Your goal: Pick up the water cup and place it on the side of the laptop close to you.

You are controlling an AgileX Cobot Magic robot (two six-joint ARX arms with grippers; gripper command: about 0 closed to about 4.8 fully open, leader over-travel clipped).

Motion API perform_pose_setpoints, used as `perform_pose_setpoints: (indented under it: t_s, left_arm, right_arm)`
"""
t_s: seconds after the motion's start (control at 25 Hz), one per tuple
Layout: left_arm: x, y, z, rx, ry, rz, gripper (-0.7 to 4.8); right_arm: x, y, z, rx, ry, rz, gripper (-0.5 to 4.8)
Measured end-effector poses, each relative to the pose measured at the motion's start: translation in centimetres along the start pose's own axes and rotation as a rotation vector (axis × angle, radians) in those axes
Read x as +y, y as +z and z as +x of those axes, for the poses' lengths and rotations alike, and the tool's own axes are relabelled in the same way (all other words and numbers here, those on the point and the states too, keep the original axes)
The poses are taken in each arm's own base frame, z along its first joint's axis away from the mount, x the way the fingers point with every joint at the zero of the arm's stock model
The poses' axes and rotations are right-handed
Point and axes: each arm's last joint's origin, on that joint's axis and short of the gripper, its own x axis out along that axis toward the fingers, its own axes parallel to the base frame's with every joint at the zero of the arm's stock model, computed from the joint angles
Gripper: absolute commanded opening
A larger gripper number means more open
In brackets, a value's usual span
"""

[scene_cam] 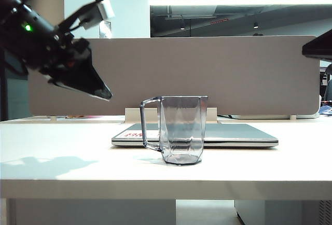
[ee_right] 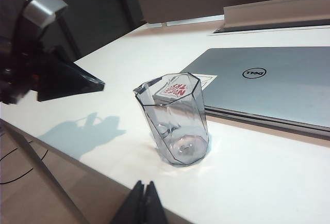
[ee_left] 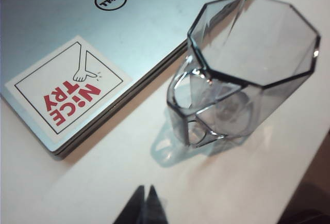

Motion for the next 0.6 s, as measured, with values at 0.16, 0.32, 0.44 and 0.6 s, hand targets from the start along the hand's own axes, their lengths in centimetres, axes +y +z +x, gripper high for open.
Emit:
perform_pose_setpoints:
  t_s: [0.16,0.32,0.44,0.6]
  left_arm:
    - [0.3,-0.5,1.4,-0.01,-0.031,0.045,-0.05]
    - [0.6,-1.0,2.8,-0.023,-0.037,0.101,-0.05]
    - [1.0,-1.6,4.4,-0.061,-0.045,0.127,-0.05]
    - [1.3,-2.7,6.2,-0.064,-0.045,0.128,-0.05]
  right_arm:
    - [-0.1,-0.2,0.0,0.024,-0.006,-0.003,-0.09]
    - [-0.1,-0.4,0.0,0.04,-0.01,-0.006,-0.09]
    - [-0.1,-0.4,0.0,0.045,-0.012,-0.006,-0.09]
    - [-0.1,-0.5,0.0,0.047,-0.015,-0.007,-0.09]
